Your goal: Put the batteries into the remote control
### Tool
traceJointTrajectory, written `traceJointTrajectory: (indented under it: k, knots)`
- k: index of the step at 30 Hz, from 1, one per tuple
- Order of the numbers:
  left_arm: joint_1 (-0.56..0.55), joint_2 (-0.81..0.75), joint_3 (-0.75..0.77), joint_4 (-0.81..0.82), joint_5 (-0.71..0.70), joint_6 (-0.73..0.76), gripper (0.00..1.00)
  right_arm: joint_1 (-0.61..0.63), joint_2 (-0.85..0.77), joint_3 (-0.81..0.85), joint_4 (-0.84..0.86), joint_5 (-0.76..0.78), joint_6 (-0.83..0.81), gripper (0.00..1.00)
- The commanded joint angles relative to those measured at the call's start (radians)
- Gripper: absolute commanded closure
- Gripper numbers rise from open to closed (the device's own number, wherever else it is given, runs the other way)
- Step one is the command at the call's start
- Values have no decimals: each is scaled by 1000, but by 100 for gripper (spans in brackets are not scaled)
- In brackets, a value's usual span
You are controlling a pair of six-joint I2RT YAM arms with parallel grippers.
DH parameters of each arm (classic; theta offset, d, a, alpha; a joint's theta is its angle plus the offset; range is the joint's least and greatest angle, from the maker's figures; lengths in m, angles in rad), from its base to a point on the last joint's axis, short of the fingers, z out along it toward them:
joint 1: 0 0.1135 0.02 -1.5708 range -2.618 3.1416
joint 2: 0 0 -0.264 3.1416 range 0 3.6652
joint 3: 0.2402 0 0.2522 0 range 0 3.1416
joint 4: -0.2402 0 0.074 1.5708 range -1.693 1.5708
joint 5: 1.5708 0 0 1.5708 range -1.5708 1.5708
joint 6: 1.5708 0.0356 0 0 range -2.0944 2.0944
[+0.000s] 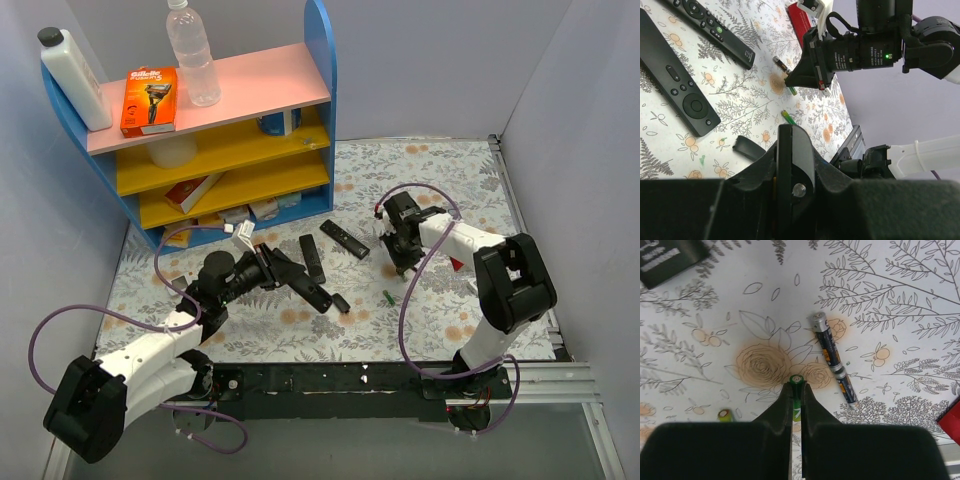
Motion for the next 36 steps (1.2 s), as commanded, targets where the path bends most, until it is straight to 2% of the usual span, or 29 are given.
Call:
traceJointTrajectory:
  k: [1,9,18,23,36]
  knots:
    - [-1,2,32,75,29,-6,100,4,-135,7,17,-84,-2,99]
    - [-3,70,66,208,88,-46,100,82,-393,20,120,-235,7,99]
    - [-1,165,158,285,130,-54,100,310,-603,-42,368,-250,58,99]
    - [-1,196,181,337,136,-82,100,389,-662,-80,478,-285,99,99]
    - [-3,199,198,418,139,-121,100,452,-688,-128,487,-302,95,99]
